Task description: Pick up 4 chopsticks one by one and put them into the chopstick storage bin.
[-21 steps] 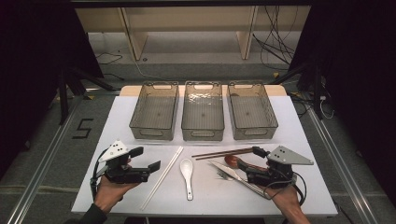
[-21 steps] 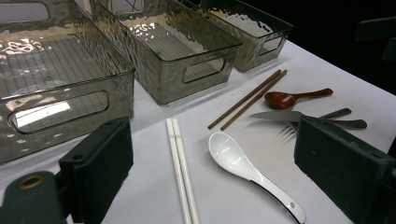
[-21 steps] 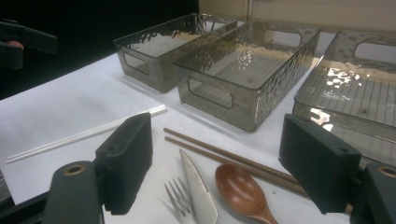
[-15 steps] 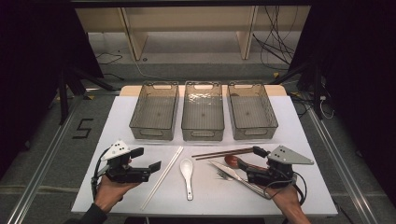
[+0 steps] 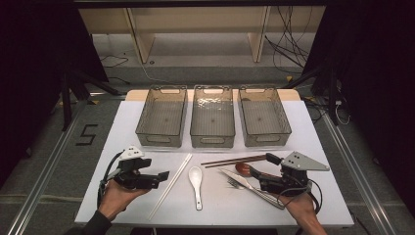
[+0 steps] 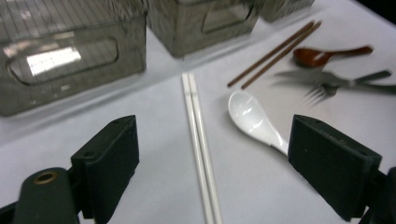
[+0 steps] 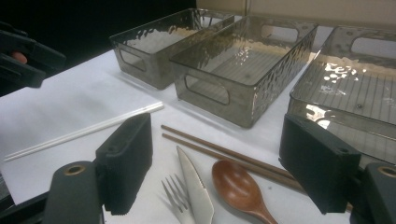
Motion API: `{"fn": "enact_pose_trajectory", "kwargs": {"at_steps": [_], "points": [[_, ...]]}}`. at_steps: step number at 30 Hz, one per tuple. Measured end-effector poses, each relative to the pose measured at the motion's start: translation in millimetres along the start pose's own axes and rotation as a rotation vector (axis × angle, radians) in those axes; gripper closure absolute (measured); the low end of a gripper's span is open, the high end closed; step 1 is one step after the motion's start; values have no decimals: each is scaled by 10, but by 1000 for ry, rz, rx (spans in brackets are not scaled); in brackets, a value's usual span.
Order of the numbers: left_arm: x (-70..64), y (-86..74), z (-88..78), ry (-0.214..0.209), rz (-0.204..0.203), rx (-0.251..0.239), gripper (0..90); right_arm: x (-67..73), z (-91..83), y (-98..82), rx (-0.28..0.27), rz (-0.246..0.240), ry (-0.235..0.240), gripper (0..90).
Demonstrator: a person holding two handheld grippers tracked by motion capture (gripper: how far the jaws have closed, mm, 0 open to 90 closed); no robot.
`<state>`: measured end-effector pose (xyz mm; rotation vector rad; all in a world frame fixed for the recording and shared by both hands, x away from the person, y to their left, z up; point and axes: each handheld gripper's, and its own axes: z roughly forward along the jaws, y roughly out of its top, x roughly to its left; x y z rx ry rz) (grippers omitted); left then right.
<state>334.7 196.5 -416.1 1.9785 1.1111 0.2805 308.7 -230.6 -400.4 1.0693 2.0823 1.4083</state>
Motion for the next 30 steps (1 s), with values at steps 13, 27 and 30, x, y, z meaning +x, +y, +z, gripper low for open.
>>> {"fn": "enact_pose_trajectory", "kwargs": {"at_steps": [13,27,30], "points": [[-6,5,307,56,16,305,216,2,34,-5,43,-5,11,267],[17,-83,575,85,45,442,364,8,38,-5,57,-3,13,269],[41,-83,591,89,45,453,394,11,41,-3,58,-9,16,269]]}}
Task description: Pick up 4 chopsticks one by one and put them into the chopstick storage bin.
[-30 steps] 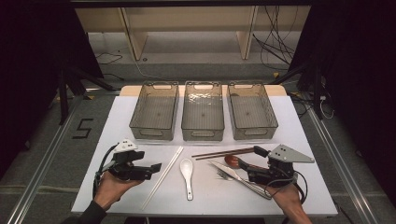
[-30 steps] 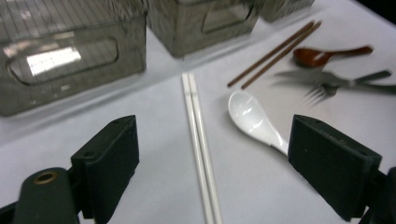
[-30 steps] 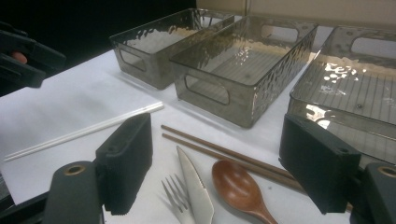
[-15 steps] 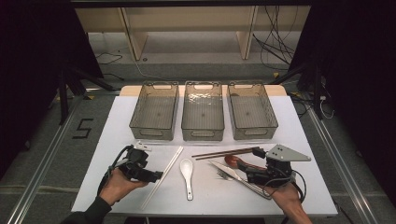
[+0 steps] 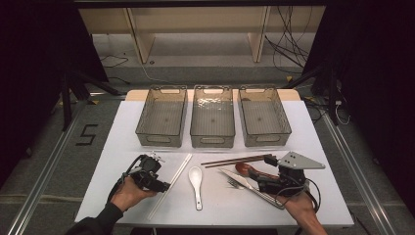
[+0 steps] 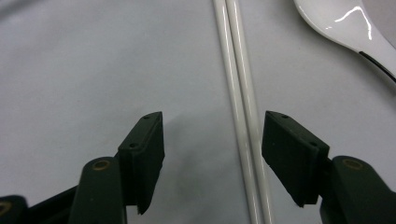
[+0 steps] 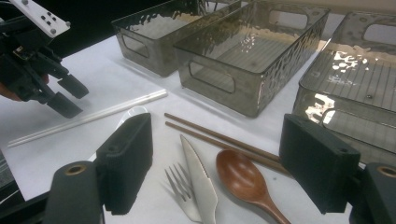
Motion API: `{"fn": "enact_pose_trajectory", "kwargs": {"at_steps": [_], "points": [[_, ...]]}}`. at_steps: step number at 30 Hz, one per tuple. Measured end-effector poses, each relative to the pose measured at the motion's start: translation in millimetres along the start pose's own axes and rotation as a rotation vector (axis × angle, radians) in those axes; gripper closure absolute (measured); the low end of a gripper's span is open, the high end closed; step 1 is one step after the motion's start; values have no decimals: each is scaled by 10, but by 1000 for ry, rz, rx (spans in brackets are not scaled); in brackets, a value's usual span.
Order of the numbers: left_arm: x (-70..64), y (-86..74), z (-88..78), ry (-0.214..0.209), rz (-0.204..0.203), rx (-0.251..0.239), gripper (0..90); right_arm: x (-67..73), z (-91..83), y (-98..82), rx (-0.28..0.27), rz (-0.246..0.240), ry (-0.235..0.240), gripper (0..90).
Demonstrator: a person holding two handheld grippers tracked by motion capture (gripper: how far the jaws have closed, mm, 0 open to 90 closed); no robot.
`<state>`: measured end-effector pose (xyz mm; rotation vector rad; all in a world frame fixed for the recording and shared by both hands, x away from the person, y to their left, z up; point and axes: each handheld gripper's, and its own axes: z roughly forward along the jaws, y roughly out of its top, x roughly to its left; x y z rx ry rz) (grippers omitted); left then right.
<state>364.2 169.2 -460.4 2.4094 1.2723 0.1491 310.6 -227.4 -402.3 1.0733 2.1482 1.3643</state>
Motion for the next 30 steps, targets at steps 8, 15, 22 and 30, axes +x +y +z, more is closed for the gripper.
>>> {"fn": "enact_pose_trajectory", "kwargs": {"at_steps": [8,15,22,30], "points": [[-19,15,47,-6,18,28,441,-2,0,-3,4,0,1,270],[-14,26,98,7,30,51,514,-2,1,-2,5,-1,2,273],[-15,38,104,29,44,55,578,-2,6,-4,9,-2,1,275],[-13,74,107,39,73,76,683,-2,7,0,15,-3,-2,278]]}}
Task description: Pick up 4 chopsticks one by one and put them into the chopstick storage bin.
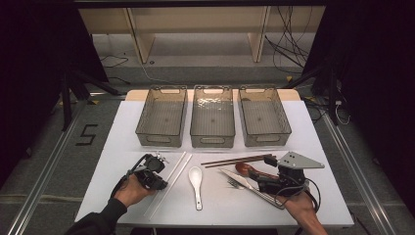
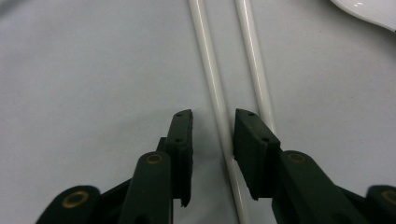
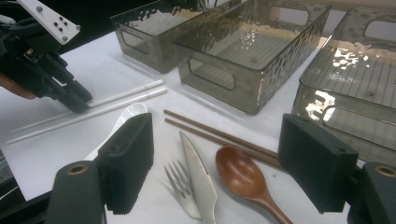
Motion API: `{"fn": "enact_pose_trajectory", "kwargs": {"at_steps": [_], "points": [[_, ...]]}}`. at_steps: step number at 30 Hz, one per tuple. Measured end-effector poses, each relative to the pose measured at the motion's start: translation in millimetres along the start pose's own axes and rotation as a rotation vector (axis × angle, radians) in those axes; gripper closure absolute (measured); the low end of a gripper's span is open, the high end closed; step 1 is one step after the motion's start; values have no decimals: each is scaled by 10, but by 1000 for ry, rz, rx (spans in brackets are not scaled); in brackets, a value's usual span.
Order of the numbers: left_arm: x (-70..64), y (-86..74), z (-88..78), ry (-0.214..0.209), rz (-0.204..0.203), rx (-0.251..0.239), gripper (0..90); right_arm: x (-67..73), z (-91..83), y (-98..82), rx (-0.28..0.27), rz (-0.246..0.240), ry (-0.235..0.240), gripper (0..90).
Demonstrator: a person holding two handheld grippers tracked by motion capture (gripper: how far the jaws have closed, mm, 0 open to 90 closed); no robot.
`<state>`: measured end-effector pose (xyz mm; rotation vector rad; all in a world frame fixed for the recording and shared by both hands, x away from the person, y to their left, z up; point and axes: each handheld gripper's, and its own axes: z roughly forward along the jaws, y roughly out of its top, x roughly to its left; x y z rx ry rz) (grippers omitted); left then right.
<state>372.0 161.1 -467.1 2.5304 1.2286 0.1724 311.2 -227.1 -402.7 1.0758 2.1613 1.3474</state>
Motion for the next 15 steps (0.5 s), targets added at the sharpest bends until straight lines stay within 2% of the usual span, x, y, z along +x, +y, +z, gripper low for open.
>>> {"fn": "enact_pose_trajectory", "kwargs": {"at_steps": [3,8,12,14,15], "points": [[2,17,4,-2,-4,4,727,-1,1,-1,1,-1,-1,278],[-3,40,8,1,0,22,726,-3,-5,0,2,2,-2,279],[-7,48,5,4,15,32,736,-3,-3,2,1,-2,-2,280],[-15,55,7,0,17,35,776,-3,-1,2,1,-3,-2,280],[-16,60,7,-5,30,39,789,-2,0,2,2,-2,-2,280]]}}
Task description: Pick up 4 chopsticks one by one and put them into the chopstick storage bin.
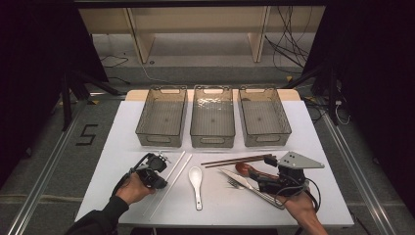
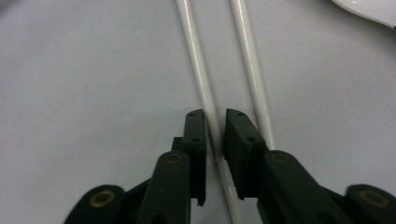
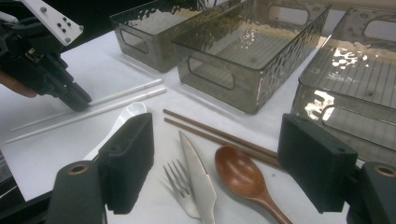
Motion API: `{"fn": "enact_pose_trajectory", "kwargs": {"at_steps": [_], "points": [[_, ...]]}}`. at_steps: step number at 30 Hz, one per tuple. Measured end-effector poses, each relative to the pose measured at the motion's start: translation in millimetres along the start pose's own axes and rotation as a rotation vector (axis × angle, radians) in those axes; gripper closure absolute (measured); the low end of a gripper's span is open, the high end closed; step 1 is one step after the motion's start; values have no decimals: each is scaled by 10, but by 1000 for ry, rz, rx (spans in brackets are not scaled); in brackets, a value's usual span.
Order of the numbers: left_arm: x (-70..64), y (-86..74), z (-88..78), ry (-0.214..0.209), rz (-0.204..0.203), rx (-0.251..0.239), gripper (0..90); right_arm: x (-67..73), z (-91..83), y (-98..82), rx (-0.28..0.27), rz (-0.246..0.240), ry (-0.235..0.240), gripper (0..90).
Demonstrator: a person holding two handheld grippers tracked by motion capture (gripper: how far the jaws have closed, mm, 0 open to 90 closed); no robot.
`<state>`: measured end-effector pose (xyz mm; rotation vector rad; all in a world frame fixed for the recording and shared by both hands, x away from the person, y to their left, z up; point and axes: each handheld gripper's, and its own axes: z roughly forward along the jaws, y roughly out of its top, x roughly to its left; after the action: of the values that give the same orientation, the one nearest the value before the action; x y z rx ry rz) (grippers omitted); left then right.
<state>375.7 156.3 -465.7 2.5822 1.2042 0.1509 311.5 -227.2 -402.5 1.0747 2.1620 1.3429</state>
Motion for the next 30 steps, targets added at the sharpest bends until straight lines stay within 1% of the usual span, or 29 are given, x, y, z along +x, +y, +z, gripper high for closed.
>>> {"fn": "enact_pose_trajectory", "kwargs": {"at_steps": [2,3,5,6,7,9,11,12,13,17,20,25,30], "points": [[-4,9,0,1,-3,5,795,2,-4,0,-7,-5,-8,290],[11,11,2,-12,-16,5,798,5,-16,3,-15,-7,-14,294],[44,10,-1,-26,-25,6,805,-1,-26,8,-21,1,-13,294],[51,10,0,-32,-37,4,808,-5,-28,7,-22,0,-13,294],[56,13,-4,-33,-37,8,811,-9,-29,6,-20,-1,-13,294],[54,16,-5,-5,-36,7,823,-6,-25,6,-16,1,-11,294],[74,16,-10,-10,-33,14,834,1,-23,6,-15,-4,-11,293],[84,12,-7,-15,-42,9,836,2,-23,6,-15,-5,-10,293],[94,9,-11,-13,-40,14,839,1,-24,7,-15,-5,-10,294],[89,12,-11,-9,-39,19,840,-5,-27,8,-18,-1,-10,293],[92,11,-8,-13,-41,19,833,-3,-28,8,-15,-2,-11,293],[85,17,-1,-9,-48,22,824,-4,-27,7,-14,-1,-13,293],[81,25,-3,-5,-38,29,839,-4,-20,7,-14,-3,-12,293]]}}
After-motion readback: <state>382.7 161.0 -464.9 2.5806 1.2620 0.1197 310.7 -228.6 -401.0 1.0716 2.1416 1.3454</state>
